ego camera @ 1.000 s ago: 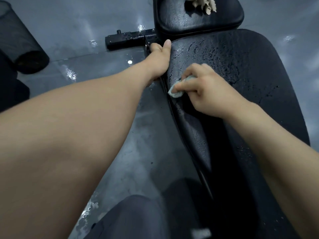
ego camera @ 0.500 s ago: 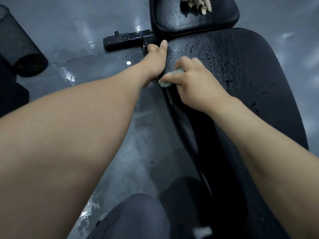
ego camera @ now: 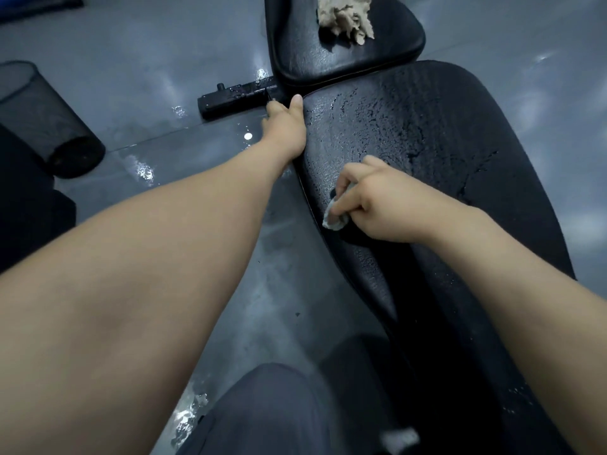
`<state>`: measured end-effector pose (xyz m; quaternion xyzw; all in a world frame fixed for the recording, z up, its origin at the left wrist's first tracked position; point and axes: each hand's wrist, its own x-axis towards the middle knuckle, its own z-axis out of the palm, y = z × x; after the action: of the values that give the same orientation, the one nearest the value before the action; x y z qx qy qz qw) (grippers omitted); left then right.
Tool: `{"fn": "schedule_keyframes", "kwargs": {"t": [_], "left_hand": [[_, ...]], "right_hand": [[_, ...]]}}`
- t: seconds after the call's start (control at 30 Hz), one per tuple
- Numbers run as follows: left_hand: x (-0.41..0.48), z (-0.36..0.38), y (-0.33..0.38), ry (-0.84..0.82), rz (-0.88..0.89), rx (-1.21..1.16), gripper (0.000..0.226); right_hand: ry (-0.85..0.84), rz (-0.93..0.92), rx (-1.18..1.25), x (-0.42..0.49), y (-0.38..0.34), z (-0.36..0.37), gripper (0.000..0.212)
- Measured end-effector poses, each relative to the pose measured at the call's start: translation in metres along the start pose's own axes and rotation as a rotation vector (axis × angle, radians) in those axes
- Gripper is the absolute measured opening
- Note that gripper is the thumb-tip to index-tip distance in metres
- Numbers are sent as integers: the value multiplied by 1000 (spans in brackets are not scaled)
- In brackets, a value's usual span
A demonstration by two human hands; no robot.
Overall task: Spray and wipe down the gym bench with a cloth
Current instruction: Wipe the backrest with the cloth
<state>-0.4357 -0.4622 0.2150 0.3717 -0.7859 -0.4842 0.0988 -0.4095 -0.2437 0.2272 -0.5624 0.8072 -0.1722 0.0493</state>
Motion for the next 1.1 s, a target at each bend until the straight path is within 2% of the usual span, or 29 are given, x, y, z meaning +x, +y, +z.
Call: {"fn": "schedule_keyframes", "kwargs": {"t": [0.07,0.1,0.17,0.23,0.37,0.53,0.73,0.9,1.0,1.07,1.1], "left_hand": [[7,2,-1,25,-64,34,80],[7,3,-1,31,-85,47,84],[-11,3,5,9,-62,96,72],[-20,1,4,-23,0,193,59],[-16,0,-1,-60,83,224,58],[-14,-6,-6,-116,98,219,60],[-11,-13,-8,-194,113,188,62],[-10,-12,-12,-177,123,161,59],[-10,-9,-13,-164,131,157,57],[-9,-9,-14,-166,133,142,57],[-9,-8,-14,-161,137,129,56]], "right_hand": [[51,-4,-8,6,-5,3,48],[66,-5,-1,8,-8,5,45],[64,-25,11,6,-11,10,39],[30,-58,-13,0,-12,14,43],[76,-138,-142,-9,-8,20,38],[92,-169,-210,12,-16,22,26],[42,-202,-592,26,-34,20,27],[-51,-256,-660,38,-49,21,3],[-205,-352,-605,11,-56,25,14],[-324,-399,-582,-7,-59,27,16],[-330,-410,-594,-8,-59,27,15]]}}
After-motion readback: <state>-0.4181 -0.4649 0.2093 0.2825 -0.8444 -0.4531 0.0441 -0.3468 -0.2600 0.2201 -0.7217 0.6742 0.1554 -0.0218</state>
